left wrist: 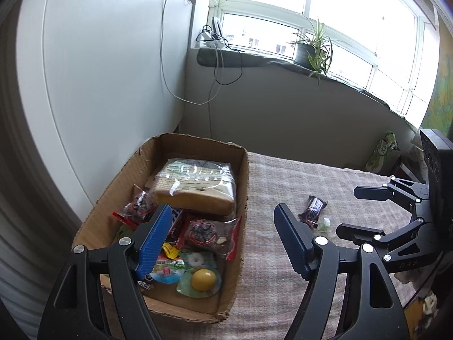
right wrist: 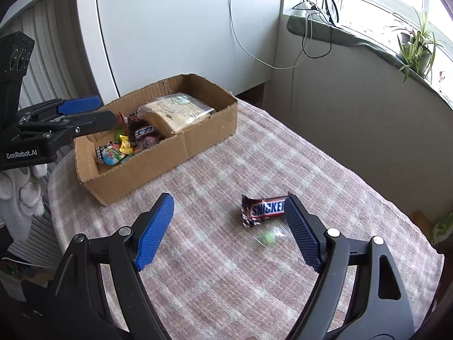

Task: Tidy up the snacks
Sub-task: 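Move the left gripper to the Snickers bar and close on it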

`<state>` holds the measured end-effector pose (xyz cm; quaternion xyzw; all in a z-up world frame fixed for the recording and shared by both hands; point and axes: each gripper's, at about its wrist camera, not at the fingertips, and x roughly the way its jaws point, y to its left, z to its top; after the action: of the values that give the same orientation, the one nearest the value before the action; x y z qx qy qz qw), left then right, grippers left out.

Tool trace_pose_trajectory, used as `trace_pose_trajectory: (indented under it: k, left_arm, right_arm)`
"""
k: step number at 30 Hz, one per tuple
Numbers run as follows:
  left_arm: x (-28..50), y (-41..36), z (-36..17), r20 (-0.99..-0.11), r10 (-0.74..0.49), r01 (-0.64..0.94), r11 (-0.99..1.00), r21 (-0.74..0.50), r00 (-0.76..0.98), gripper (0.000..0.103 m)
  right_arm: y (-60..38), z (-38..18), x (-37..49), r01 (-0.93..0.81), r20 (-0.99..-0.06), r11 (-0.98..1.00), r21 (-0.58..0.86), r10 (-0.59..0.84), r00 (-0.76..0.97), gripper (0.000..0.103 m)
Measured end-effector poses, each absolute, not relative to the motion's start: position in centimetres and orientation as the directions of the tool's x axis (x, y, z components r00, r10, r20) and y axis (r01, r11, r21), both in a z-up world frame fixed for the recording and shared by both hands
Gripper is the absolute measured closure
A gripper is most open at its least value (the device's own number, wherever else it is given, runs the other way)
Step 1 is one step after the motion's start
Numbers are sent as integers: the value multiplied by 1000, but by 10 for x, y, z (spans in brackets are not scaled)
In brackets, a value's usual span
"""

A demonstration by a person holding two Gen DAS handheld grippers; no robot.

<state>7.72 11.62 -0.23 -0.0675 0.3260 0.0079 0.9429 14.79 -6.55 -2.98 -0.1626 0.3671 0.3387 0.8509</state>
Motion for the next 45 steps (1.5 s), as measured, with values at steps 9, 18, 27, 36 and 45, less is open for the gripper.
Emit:
trace_pose_trajectory:
  k: [9,18,27,36,45]
  left_arm:
    - [102,62,-10,-635,-117,52,991,-120,763,29]
    - [139,18,-31,-696,-206,146,979,-145,688,50]
    - [174,-9,-60,-759,-242,210,967,-141,604,56]
    - [198,-18,-78,-799,-246,246,961,-126,549,61]
    - [209,-15,-92,-815,-255,249,958,-141,520,67]
  right_arm:
    - [-103,-51,150,-712,-759,702,-23,452,470,20]
    - [-102,-71,168,-754,-760,657,17,499,418,29]
    - [-101,-89,192,-763,-769,643,68,521,370,48]
    - [-98,-101,203,-763,-777,640,97,528,343,56]
    - [-93,-103,209,-766,-777,635,102,531,337,56]
